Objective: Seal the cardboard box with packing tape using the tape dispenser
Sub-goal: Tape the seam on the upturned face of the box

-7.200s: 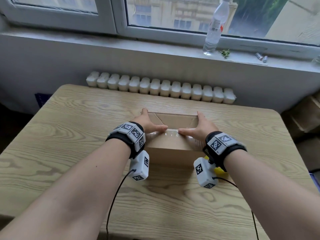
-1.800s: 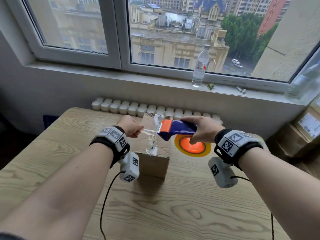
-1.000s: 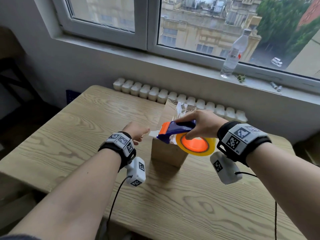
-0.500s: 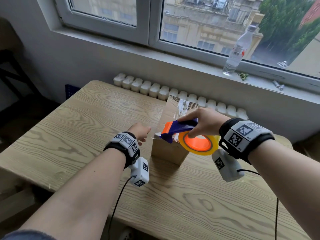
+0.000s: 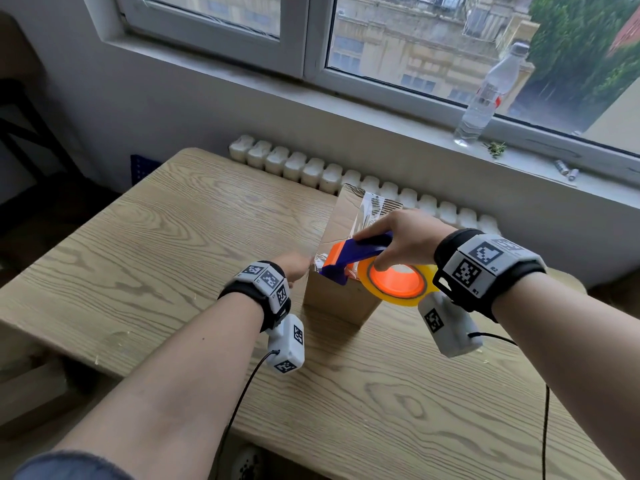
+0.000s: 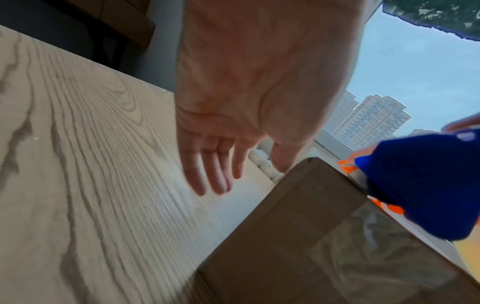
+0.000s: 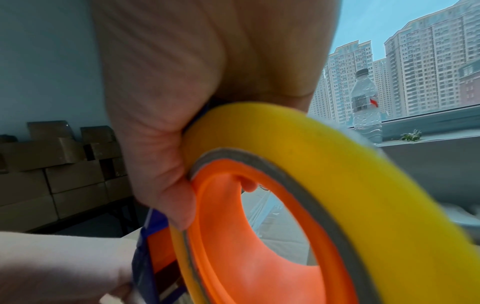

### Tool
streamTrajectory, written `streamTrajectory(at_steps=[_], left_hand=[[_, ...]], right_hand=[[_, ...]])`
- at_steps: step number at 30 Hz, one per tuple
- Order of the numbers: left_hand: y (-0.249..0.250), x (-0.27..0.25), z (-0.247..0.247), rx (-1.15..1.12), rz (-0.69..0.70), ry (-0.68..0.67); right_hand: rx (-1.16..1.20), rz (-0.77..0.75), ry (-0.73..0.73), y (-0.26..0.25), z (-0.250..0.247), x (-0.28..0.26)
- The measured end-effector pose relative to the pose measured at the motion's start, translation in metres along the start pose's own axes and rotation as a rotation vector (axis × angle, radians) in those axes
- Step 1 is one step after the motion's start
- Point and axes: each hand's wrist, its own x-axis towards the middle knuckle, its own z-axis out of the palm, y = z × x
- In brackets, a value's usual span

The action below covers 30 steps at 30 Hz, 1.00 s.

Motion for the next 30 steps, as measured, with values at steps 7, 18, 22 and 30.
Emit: streamTrajectory(at_steps=[7, 18, 22, 30], left_hand=[[0.013, 0.003, -0.016, 0.05, 0.215, 0.092], [0.018, 0.011, -0.019, 0.072, 0.07, 0.005], [0.022, 0.008, -0.018, 0.049, 0.048, -0.042], [0.019, 0.011, -0.017, 0.114, 0.085, 0.029]], right_hand=[[0.005, 0.009, -0.004, 0.002, -0.001, 0.003], [0.062, -0.015, -0.024, 0.012, -0.006, -0.006], [0.089, -0.032, -0.03, 0.018, -0.003, -0.014], [0.097, -0.043, -0.005, 0.037, -0.002, -0.033]])
